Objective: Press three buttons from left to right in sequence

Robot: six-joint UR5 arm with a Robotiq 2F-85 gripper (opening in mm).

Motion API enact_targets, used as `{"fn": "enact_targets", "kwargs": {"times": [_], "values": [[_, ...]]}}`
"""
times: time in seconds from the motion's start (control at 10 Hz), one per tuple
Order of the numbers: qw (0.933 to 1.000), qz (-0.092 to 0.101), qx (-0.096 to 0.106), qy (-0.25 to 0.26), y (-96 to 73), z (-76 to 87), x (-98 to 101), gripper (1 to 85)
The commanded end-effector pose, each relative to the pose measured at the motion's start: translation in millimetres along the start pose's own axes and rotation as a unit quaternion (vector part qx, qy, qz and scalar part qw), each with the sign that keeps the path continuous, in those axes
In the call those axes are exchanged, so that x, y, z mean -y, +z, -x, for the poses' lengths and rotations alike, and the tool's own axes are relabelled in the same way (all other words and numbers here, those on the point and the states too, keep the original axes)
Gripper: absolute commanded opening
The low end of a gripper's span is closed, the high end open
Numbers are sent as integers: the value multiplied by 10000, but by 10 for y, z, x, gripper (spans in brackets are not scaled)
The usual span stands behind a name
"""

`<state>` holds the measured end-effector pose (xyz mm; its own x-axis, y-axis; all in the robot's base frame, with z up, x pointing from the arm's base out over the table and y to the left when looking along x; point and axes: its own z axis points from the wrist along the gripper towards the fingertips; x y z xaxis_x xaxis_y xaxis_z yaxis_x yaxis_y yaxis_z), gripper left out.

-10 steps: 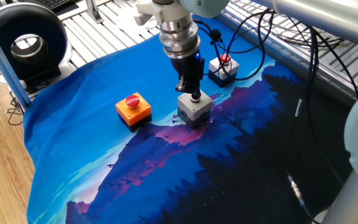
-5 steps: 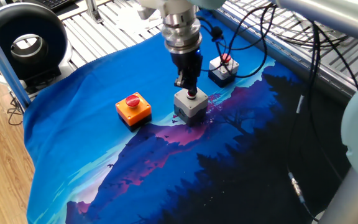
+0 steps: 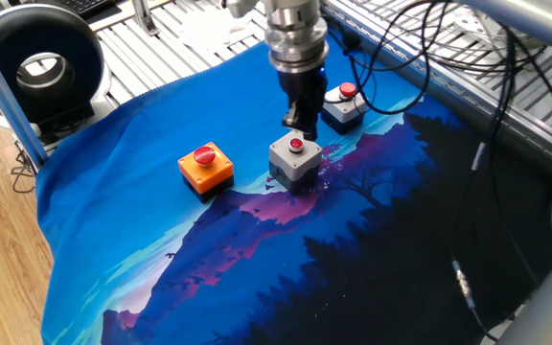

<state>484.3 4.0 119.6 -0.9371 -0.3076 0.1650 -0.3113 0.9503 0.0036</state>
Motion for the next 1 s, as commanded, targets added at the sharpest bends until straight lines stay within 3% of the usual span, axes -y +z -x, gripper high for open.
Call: {"fn": "enact_targets", "kwargs": {"times": [0.0, 0.1, 0.2, 0.5, 0.7, 0.8, 0.9], "values": [[9975, 324, 456, 429, -120, 68, -123, 10], [9936, 456, 687, 769, -147, 188, -201, 10], [9912, 411, 882, 894, -158, 301, -163, 10], [9855, 529, 1109, 1174, -186, 424, -195, 10], [9907, -42, 1199, 637, -182, 440, 70, 10], [9920, -232, 1118, 539, -175, 394, 159, 10], [9919, 96, 1060, 699, -166, 374, -3, 10]]}}
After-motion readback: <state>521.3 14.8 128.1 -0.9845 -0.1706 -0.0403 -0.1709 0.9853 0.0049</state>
